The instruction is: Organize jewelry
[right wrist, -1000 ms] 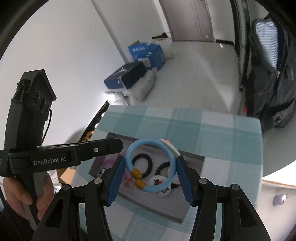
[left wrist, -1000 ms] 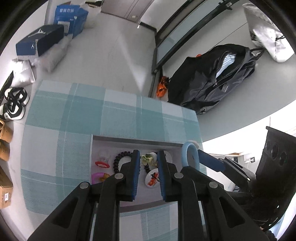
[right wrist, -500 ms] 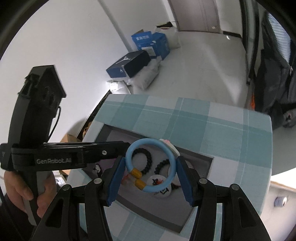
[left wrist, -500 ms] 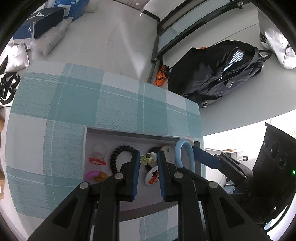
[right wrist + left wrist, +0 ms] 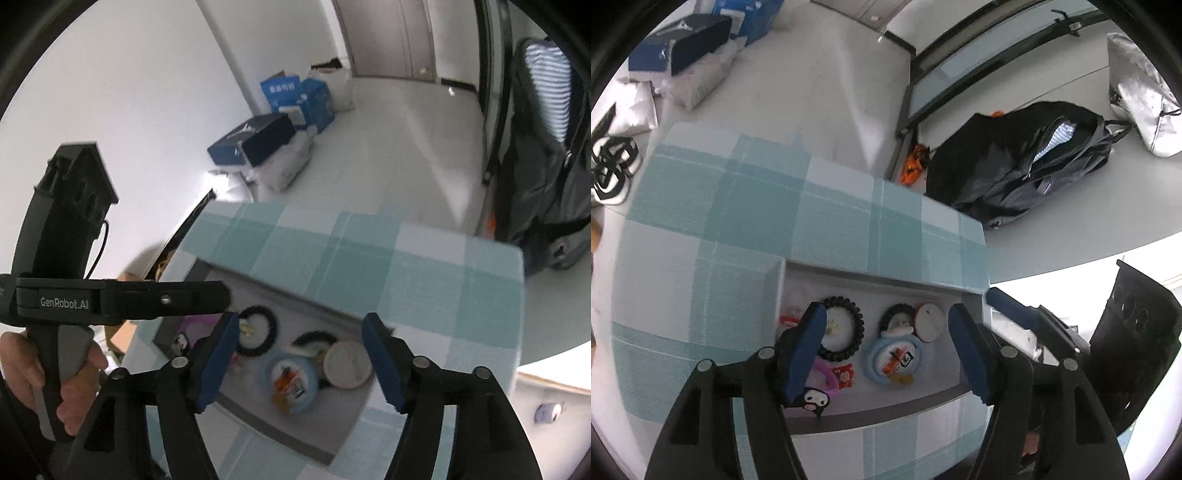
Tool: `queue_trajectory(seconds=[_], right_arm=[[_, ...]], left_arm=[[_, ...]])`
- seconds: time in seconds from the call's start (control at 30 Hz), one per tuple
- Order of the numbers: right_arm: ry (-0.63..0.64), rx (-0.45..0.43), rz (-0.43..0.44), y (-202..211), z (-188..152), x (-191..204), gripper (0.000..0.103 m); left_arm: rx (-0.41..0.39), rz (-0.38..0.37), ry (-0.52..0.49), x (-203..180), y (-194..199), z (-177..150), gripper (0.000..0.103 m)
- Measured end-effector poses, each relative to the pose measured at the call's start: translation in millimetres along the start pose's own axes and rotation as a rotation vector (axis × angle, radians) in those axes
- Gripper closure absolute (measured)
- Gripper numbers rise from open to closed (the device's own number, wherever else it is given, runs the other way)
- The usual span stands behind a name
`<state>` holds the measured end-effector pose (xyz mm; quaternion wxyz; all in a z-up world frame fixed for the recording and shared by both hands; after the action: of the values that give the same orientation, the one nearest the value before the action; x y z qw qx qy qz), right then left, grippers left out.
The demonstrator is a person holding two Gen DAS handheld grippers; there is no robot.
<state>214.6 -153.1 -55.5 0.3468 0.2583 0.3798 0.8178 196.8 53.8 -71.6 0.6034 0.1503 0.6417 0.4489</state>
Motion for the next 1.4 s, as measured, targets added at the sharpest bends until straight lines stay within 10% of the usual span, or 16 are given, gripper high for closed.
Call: queue_trajectory(seconds=[0.73, 1.4], right_arm=[[-0.079, -0.209, -0.029, 63, -13, 11, 0.002], [0.032, -0.296, -0.135, 100, -84, 73, 0.000]], left_arm=[[-0.361, 0.363, -0.303, -33, 50, -47, 0.038], [-0.540, 0.412, -0.288, -18, 95, -116, 0.028]])
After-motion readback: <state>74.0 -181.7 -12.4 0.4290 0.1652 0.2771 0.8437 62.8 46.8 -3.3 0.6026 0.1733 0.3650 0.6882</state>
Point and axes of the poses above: each gripper's, at about its wrist camera, not at the fingertips, and y roughly against the way its jaws point, x to its left, z to its top, the point moved 1 cm from there along -y, roughly the way its jaws point, and after that the axes turned 11 degrees about y, right-handed, at the moved point
